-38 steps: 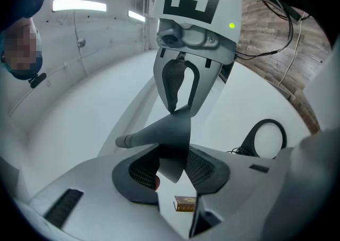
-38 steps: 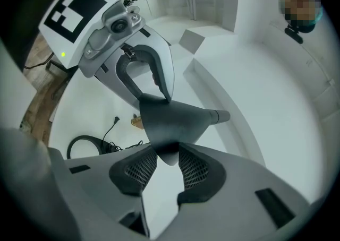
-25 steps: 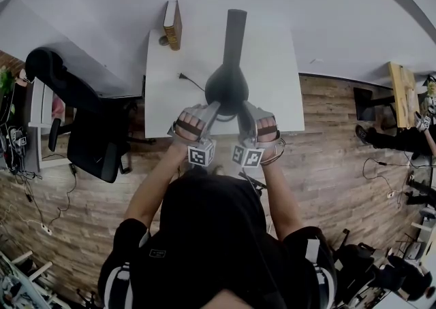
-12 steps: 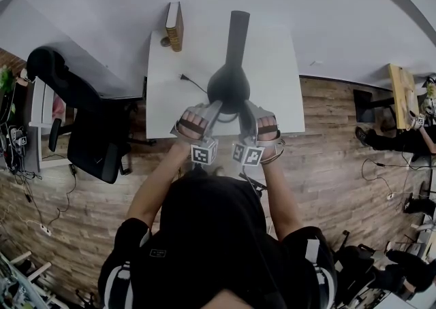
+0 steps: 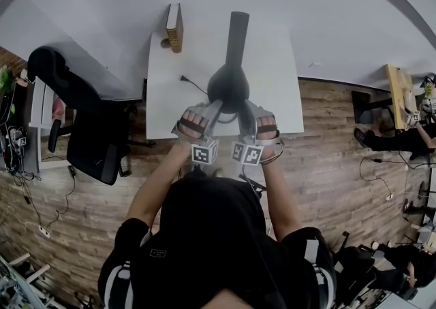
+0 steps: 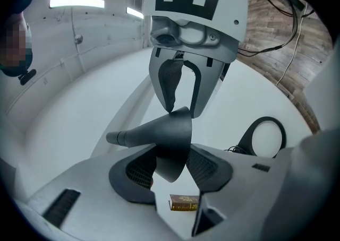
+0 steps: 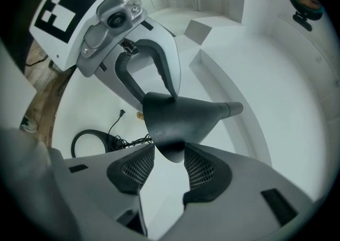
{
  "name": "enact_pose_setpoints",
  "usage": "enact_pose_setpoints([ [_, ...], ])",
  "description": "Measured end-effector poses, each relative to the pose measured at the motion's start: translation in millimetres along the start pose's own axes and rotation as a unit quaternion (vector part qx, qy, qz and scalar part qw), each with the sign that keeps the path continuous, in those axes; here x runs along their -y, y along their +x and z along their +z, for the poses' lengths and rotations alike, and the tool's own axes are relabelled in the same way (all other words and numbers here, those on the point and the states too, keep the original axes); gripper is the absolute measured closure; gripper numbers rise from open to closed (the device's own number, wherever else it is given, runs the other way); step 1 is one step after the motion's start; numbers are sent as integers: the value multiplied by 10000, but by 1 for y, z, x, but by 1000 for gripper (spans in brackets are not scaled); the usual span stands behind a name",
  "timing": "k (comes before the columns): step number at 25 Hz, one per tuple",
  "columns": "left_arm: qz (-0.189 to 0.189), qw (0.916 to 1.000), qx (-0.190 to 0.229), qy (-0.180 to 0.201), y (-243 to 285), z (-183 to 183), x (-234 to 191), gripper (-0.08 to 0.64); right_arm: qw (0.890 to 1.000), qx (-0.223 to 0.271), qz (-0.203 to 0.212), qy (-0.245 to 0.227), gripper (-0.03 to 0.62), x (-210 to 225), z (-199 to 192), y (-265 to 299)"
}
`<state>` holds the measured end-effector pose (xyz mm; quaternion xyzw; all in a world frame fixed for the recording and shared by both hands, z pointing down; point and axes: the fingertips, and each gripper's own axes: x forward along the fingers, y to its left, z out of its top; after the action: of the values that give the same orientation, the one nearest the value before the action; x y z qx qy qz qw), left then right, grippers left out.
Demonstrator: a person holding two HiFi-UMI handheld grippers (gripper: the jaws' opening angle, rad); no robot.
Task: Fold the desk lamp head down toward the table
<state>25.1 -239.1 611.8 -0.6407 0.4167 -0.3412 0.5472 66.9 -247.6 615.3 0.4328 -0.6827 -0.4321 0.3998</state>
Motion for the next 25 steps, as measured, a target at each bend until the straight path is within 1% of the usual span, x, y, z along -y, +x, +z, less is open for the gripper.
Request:
enact_pose_setpoints([
  [2, -1, 10000, 14, -51, -2, 0, -2, 370, 9999, -76, 80, -49, 387, -3, 0, -1],
  [3, -17, 10000, 29, -69, -4, 1, -2, 370, 9999, -98, 106, -51, 376, -4, 1, -2],
  [6, -112, 9998, 72, -152, -11, 5, 1, 364, 9997, -124, 202, -11, 368, -8, 1, -8],
  [8, -122, 9995, 65, -285, -17, 5, 2, 364, 9995, -128, 255, 124, 364, -11, 1, -13],
  [10, -135, 9988, 27, -472, -24, 3, 2, 364, 9986, -146, 285, 418, 362, -10, 1, -20],
  [12, -161, 9967, -38, -789, -31, 1, 0, 364, 9957, -184, 330, 848, 362, -8, 0, -27],
  [14, -161, 9924, -110, -1218, -40, -2, -5, 364, 9911, -209, 391, 1253, 362, -5, 0, -35],
  [17, -65, 9852, -112, -1709, -54, -5, -17, 365, 9834, -137, 384, 1766, 364, 6, 5, -47],
  [18, -26, 9821, -103, -1879, -57, -6, -23, 365, 9784, -116, 377, 2029, 366, 12, 6, -50],
  [19, 3, 9783, -119, -2070, -60, -7, -29, 368, 9709, -121, 380, 2362, 378, 18, 6, -53],
  [20, 20, 9734, -161, -2284, -61, -8, -34, 368, 9603, -150, 400, 2757, 395, 24, 4, -55],
  [21, 26, 9676, -214, -2514, -61, -10, -39, 371, 9462, -186, 436, 3201, 406, 30, 2, -56],
  [23, 8, 9544, -270, -2974, -62, -12, -50, 388, 9117, -207, 515, 4070, 439, 41, -1, -57],
  [24, -10, 9477, -236, -3184, -63, -10, -57, 400, 8957, -181, 532, 4412, 459, 48, -1, -57],
  [25, -29, 9406, -146, -3391, -63, -7, -65, 410, 8829, -148, 524, 4665, 470, 54, -1, -57],
])
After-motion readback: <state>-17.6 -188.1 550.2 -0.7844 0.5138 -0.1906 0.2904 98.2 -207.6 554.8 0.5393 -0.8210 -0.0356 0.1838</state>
